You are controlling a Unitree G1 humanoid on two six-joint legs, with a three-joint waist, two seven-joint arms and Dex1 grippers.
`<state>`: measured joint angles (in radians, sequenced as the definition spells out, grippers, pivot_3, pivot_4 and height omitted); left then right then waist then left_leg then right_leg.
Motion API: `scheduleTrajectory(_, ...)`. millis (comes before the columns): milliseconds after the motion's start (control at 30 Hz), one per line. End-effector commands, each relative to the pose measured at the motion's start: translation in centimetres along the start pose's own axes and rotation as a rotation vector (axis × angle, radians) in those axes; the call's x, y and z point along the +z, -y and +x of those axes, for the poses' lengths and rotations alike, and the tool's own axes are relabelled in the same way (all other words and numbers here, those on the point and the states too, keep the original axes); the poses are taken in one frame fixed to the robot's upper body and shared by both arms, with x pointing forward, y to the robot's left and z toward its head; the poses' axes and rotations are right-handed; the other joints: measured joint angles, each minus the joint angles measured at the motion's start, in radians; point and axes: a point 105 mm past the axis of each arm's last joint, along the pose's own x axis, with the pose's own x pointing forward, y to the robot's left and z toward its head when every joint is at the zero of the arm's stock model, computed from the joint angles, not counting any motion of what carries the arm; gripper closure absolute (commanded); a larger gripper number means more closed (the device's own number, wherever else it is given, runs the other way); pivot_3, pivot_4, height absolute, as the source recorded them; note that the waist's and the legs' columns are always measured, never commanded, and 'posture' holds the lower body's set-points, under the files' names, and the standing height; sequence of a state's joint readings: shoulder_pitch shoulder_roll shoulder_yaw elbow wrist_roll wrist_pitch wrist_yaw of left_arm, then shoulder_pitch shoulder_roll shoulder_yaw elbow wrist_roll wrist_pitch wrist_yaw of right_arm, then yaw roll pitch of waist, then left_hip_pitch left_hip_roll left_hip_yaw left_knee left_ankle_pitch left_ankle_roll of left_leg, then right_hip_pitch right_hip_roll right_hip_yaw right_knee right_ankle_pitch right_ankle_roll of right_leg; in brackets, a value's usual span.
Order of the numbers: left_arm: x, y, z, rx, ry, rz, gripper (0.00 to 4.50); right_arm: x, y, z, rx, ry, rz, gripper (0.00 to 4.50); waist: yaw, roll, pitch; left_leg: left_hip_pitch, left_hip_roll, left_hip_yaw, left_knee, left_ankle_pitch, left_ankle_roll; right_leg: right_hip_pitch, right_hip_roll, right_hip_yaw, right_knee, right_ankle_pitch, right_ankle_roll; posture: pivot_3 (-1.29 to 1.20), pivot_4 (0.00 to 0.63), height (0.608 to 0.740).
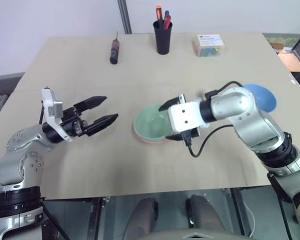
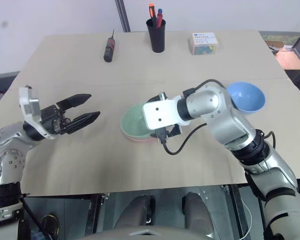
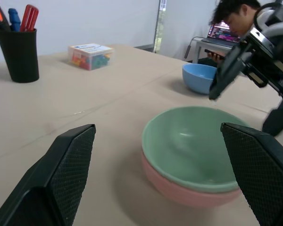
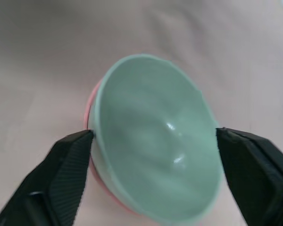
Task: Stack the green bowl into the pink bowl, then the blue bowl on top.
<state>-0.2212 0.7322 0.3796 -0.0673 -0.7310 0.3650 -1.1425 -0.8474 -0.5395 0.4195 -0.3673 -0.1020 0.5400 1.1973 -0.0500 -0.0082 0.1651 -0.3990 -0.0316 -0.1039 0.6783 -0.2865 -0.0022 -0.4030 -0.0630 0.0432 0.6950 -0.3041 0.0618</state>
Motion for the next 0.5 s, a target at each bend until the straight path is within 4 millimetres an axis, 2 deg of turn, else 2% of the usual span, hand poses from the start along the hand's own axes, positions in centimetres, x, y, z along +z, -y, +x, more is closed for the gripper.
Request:
scheduleTrajectory(33,1.3,0.6,0.6,-0.057,0.058,0.043,0.0,-1.2,1.6,-2.5,-0.143,-0.016,0.143,0.11,0.006,0.0,0.0,0.0,0.0,0.0,0.0,0.0,0.0,0.0,0.0,0.0,0.0,0.0,0.0,0.0,0.15,0.74)
scheduleTrajectory(133,1.6,1.2,1.6,-0.111,0.083,0.049,0.0,-5.2,2.5,-4.9,-0.279,-0.138,0.282,0.11,0.017,0.0,0.0,0.0,-0.001,0.0,0.0,0.0,0.0,0.0,-0.001,-0.001,0.0,0.0,0.0,0.0,0.15,0.74)
scheduleTrajectory(200,1.8,1.6,2.3,-0.145,0.103,0.048,0.0,-6.9,2.7,-6.1,-0.348,-0.196,0.34,0.11,0.02,0.0,0.0,0.0,-0.002,-0.001,0.001,0.0,0.0,0.001,-0.001,-0.001,-0.001,0.0,0.0,0.0,0.15,0.74)
scheduleTrajectory(300,2.0,2.2,3.3,-0.196,0.125,0.05,0.0,-9.4,2.7,-8.5,-0.467,-0.268,0.441,0.11,0.015,0.0,0.0,-0.001,-0.001,0.0,0.001,0.0,0.0,0.0,-0.001,-0.001,0.0,0.0,0.0,0.0,0.15,0.74)
scheduleTrajectory(433,2.3,2.4,4.6,-0.234,0.155,0.05,0.0,-11.6,3.0,-11.5,-0.601,-0.351,0.509,0.11,0.009,0.0,0.0,-0.001,-0.001,0.0,0.0,0.0,0.0,0.0,0.0,0.0,0.0,0.0,0.0,0.0,0.15,0.74)
scheduleTrajectory(500,2.2,2.7,5.1,-0.264,0.16,0.043,0.0,-13.5,2.7,-13.8,-0.686,-0.411,0.573,0.11,0.01,-0.001,0.0,-0.001,-0.002,0.001,0.001,0.0,0.0,0.0,0.001,0.0,0.0,0.0,0.0,0.0,0.15,0.74)
